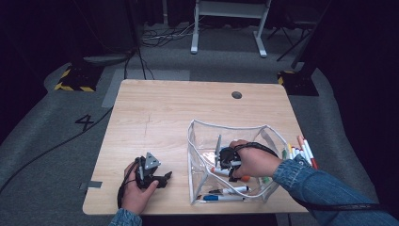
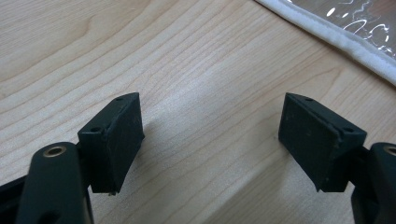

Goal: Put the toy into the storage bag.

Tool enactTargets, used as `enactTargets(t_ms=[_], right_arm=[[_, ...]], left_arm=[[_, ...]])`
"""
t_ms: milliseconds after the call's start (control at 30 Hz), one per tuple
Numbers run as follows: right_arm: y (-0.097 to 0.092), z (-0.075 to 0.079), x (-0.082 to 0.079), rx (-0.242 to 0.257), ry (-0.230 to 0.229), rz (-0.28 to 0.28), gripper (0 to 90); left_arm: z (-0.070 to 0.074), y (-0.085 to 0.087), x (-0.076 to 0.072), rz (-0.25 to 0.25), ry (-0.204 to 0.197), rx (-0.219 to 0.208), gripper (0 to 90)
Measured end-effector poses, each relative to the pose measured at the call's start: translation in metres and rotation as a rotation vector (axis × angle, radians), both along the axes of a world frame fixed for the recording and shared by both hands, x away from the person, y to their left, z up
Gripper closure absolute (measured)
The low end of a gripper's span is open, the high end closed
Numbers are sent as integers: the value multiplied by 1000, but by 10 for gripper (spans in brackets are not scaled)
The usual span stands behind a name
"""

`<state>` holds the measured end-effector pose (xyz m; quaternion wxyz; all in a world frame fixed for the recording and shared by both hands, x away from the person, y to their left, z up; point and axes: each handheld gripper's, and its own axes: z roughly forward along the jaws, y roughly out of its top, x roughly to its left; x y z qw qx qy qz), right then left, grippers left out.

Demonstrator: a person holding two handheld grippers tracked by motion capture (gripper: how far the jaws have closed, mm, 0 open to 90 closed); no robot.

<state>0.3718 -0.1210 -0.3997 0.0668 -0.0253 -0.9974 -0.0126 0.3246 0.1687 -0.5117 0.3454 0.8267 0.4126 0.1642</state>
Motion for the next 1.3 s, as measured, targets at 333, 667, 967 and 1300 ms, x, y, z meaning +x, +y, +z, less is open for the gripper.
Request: enactTargets(t_ms=[333, 667, 967, 1300], right_arm=[[-10, 26, -6, 166, -54, -102, 526], [-39, 75, 2, 403, -169, -275, 494], [-76, 107, 11, 517, -264, -384, 514], [-128, 124, 28, 588, -361, -576, 560]], left_arm=[[0, 0, 0, 1, 1, 0, 223], [0, 0, 0, 1, 1, 0, 223], [0, 0, 0, 1, 1, 0, 224], [0, 0, 0, 1, 1, 0, 223]])
